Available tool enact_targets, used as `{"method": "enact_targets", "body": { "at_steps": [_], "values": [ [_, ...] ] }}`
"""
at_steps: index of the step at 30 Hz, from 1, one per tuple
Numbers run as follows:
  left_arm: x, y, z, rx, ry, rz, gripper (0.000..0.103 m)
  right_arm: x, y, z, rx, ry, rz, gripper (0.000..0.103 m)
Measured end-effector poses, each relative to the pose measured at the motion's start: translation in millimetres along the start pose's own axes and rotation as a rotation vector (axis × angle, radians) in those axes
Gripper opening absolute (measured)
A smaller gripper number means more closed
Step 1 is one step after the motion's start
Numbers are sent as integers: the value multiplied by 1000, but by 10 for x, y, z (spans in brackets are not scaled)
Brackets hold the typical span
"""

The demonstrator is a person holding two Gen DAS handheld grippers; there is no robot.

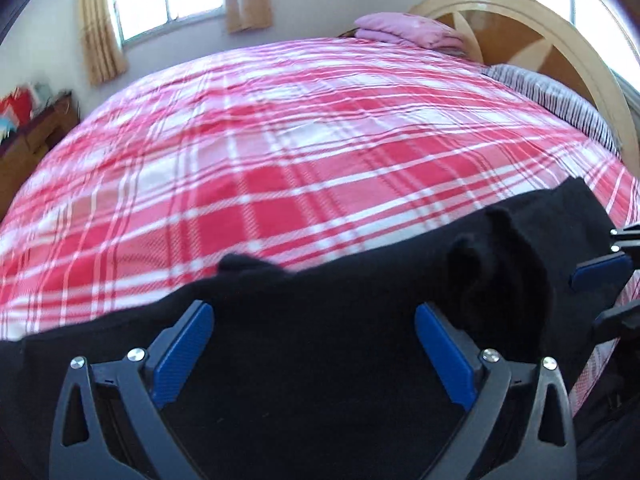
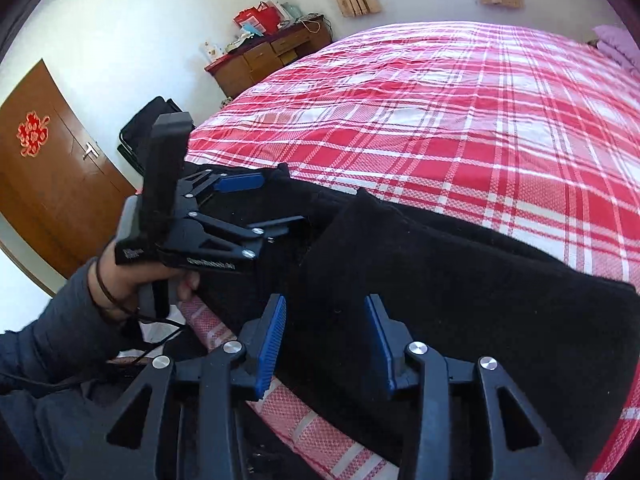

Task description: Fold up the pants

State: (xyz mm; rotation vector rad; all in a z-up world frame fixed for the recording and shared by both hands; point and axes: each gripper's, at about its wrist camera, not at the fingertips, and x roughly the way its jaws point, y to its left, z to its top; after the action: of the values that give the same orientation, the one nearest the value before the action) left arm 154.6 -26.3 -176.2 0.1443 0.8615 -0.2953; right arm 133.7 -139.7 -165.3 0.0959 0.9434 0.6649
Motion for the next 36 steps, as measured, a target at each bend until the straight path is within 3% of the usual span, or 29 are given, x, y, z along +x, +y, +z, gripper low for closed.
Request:
{"method": "enact_targets", "body": {
  "at_steps": [4, 6, 8, 12, 14, 15, 17, 20, 22, 27, 31, 34, 36],
  "values": [
    [-176, 1, 2, -32, -43, -52, 103, 233, 86, 4, -35, 61, 30, 43],
    [-277, -32, 17, -63, -75, -135, 103, 366, 150, -42, -76, 120, 5, 43],
    [-297, -106, 48, -87, -75, -208, 103, 279, 218, -50, -137, 116, -13, 43],
    [-204, -468, 39, -39, -29, -345, 102, -69, 107, -77, -149, 71, -61, 43],
    [-132, -597, 41, -41, 3, -403, 92, -242, -56, -141, -110, 52, -72, 43],
    [-85, -629, 43, -48, 23, -421, 86, -297, -138, -181, -88, 45, -78, 43],
    [-8, -681, 79, -58, 34, -400, 86, -394, -320, -286, -43, 25, -101, 43],
    [-36, -714, 124, -51, 34, -371, 63, -483, -501, -382, 4, -1, -127, 43],
    [-53, -678, 135, -61, 39, -373, 14, -568, -618, -384, 41, -41, -141, 43],
    [-222, -536, 88, -139, 26, -449, 14, -840, -873, -283, 166, -175, -128, 43],
    [-290, -391, 81, -180, 29, -455, 14, -1063, -964, -281, 214, -259, -99, 48],
    [-208, -343, 37, -200, 52, -439, 13, -969, -923, -234, 197, -229, -71, 52],
    [-156, -324, 4, -208, 63, -428, 14, -819, -870, -242, 164, -178, -107, 52]
  ]
}}
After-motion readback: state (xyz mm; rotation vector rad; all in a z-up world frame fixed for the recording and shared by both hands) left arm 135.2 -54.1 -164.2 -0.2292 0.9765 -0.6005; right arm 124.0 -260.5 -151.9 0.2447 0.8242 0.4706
